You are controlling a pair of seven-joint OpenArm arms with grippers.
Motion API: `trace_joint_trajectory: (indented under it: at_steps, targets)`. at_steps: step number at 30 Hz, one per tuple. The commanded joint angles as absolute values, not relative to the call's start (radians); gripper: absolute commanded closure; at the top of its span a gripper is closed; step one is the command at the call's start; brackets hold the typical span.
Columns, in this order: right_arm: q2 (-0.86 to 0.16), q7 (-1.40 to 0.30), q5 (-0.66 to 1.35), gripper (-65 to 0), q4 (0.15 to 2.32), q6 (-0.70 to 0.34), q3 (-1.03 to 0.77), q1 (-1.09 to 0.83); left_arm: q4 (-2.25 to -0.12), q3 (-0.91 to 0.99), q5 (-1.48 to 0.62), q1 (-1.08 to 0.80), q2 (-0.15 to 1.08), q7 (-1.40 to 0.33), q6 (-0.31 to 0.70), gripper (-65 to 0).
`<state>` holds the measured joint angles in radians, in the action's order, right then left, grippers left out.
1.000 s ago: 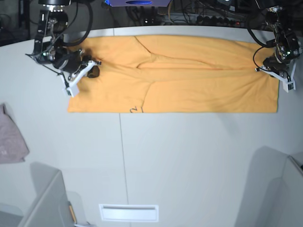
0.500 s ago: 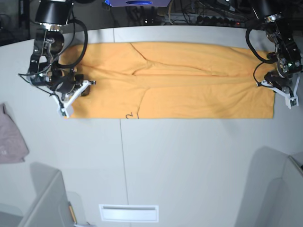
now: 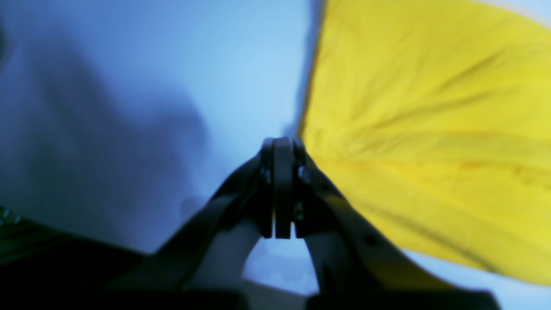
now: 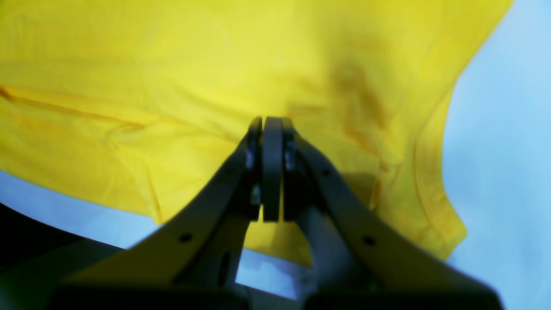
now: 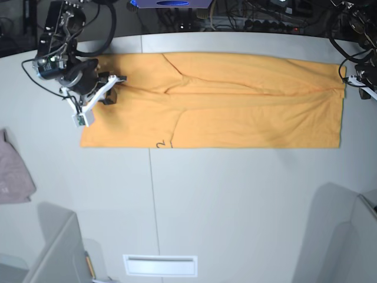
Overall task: Fold the T-shirt properly
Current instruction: 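Smooth the folded shirt flat by pulling its ends apart with both grippers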
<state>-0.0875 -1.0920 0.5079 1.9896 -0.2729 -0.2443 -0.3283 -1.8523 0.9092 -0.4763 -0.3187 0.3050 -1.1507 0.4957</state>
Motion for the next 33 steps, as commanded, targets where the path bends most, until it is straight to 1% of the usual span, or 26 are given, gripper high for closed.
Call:
trace_joint_trajectory:
  at_steps: [1,2,3,5,7,10,14,16,19,22,29,32,33]
  targets:
    - [-0.094,-1.075,0.519,0.0,2.006,-0.277,-0.248,-0.334,-1.868,0.915,-0.495,-0.312,0.323,-1.127,0.512,-7.6]
    - [-0.094,-1.067,0.519,0.0,2.006,-0.277,-0.248,-0.343,-1.863,0.917,-0.495,-0.312,0.323,-1.127,0.521,-15.6]
    - [-0.094,-1.047,0.519,0.0,2.006,-0.277,-0.243,-0.358,-1.856,0.917,-0.495,-0.308,0.323,-1.127,0.532,-25.2]
    - [-0.094,-0.998,0.519,0.0,2.006,-0.277,-0.240,-0.392,-1.827,0.917,-0.495,-0.298,0.323,-1.125,0.558,-46.4]
    - [-0.094,-0.960,0.519,0.0,2.006,-0.277,-0.240,-0.417,-1.784,0.909,-0.495,-0.268,0.323,-1.102,0.572,-64.5]
    - [-0.094,-0.951,0.519,0.0,2.006,-0.277,-0.246,-0.427,-1.670,0.901,-0.496,-0.243,0.323,-1.007,0.575,-65.0]
    - [-0.096,-0.944,0.518,0.0,2.003,-0.277,-0.248,-0.426,-1.508,0.817,-0.496,-0.205,0.340,-0.905,0.575,-65.0]
    - [-0.096,-0.944,0.518,0.0,2.003,-0.277,-0.248,-0.426,-1.434,0.777,-0.496,-0.199,0.357,-0.874,0.575,-65.0]
    - [-0.096,-0.944,0.518,0.0,2.003,-0.277,-0.248,-0.426,-1.357,0.768,-0.496,-0.176,0.357,-0.845,0.575,-65.0]
    - [-0.096,-0.944,0.518,0.0,2.003,-0.277,-0.248,-0.427,-1.317,0.760,-0.496,-0.171,0.357,-0.843,0.575,-65.0]
    - [-0.094,-0.944,0.518,0.0,2.003,-0.275,-0.248,-0.427,-1.313,0.757,-0.496,-0.160,0.354,-0.845,0.575,-64.7]
    - [-0.094,-0.944,0.518,0.0,2.003,-0.275,-0.248,-0.427,-1.305,0.757,-0.489,-0.162,0.352,-0.846,0.575,-50.4]
    - [-0.094,-0.944,0.518,0.0,2.003,-0.275,-0.248,-0.427,-1.290,0.757,-0.495,-0.162,0.352,-0.848,0.575,-44.1]
